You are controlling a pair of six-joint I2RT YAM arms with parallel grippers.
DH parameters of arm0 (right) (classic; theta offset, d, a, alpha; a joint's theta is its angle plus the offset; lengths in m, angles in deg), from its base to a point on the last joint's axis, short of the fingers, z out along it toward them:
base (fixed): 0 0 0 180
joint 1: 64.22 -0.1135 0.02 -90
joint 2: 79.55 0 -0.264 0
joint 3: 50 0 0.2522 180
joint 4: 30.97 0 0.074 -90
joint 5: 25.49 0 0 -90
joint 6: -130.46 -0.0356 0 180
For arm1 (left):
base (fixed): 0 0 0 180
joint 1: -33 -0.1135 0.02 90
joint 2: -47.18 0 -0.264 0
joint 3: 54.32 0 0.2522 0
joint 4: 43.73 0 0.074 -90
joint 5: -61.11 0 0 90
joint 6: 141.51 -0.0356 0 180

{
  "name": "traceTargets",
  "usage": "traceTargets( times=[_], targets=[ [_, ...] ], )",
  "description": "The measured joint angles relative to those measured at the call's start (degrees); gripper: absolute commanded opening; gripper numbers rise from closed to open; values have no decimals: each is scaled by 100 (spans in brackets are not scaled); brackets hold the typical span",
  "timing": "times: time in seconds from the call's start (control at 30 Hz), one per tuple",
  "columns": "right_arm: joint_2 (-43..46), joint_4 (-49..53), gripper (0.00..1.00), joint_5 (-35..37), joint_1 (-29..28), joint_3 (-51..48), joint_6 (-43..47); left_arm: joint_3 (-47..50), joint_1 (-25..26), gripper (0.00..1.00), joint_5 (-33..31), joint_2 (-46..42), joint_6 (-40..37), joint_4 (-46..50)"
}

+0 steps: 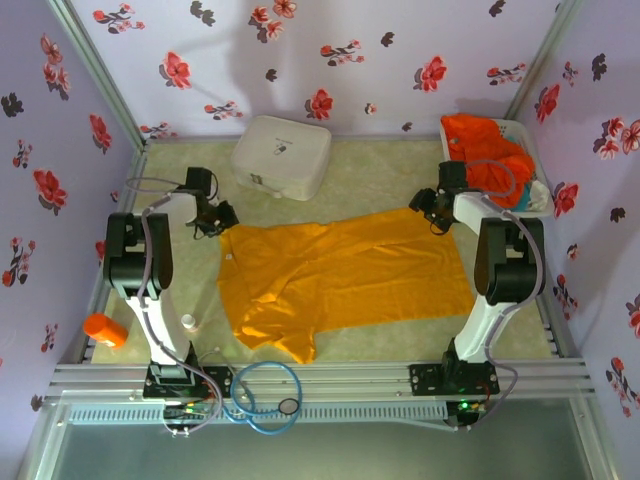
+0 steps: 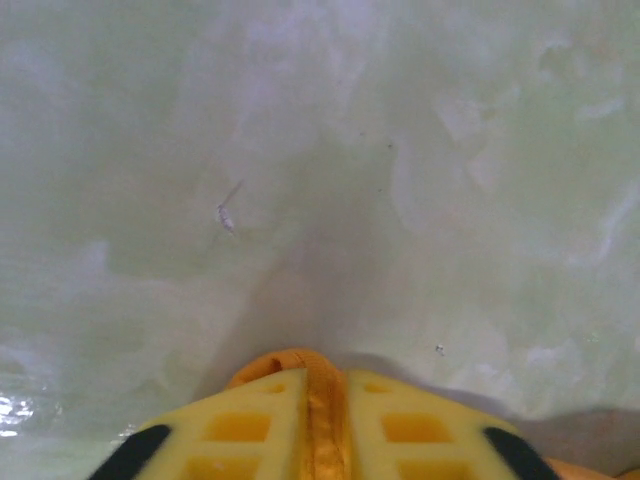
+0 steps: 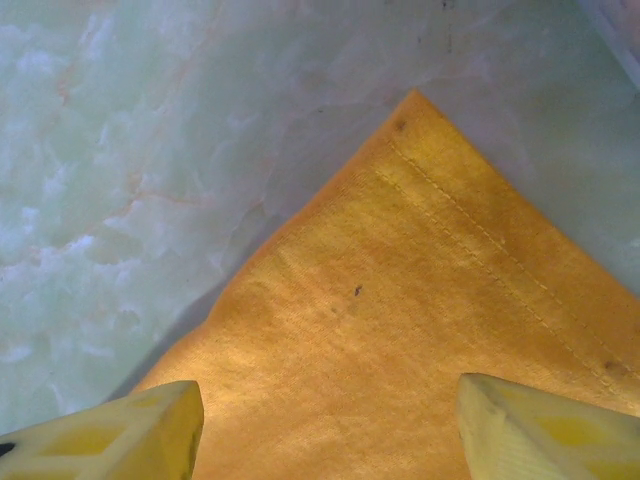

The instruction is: Fold and stack the t-shirts

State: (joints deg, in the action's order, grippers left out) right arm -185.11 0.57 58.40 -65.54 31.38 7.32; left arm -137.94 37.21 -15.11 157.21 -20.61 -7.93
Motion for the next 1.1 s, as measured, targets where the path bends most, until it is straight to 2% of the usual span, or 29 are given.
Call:
traceTargets(
  times=[0.07,0.1,0.3,0.6,0.87,0.9,0.97,1.1],
  targets=[
    [-17,2,67,42,-9,15,0,-17,0,1,2,0,7,0],
    [-31,4,66,63,-13,31,0,-20,-2,0,2,0,11,4],
    [-179,164,66,361,-98,225,-4,-216,-42,0,-166,0,-61,326],
    [-382,483,66,881,-323,507,-24,-697,-380,0,-553,13,-345,940],
    [-527,645,66,896,-345,758,-46,-1821,-422,0,-929,470,-723,1392],
    [-546,667,66,894,-358,796,-46,-1991,-422,2,-968,538,-758,1434],
    [-557,671,67,881,-400,815,-44,-2234,-422,22,-1029,616,-811,1502],
    [-535,730,73,699,-527,791,-28,-2417,-422,36,-1169,570,-863,1687]
  ],
)
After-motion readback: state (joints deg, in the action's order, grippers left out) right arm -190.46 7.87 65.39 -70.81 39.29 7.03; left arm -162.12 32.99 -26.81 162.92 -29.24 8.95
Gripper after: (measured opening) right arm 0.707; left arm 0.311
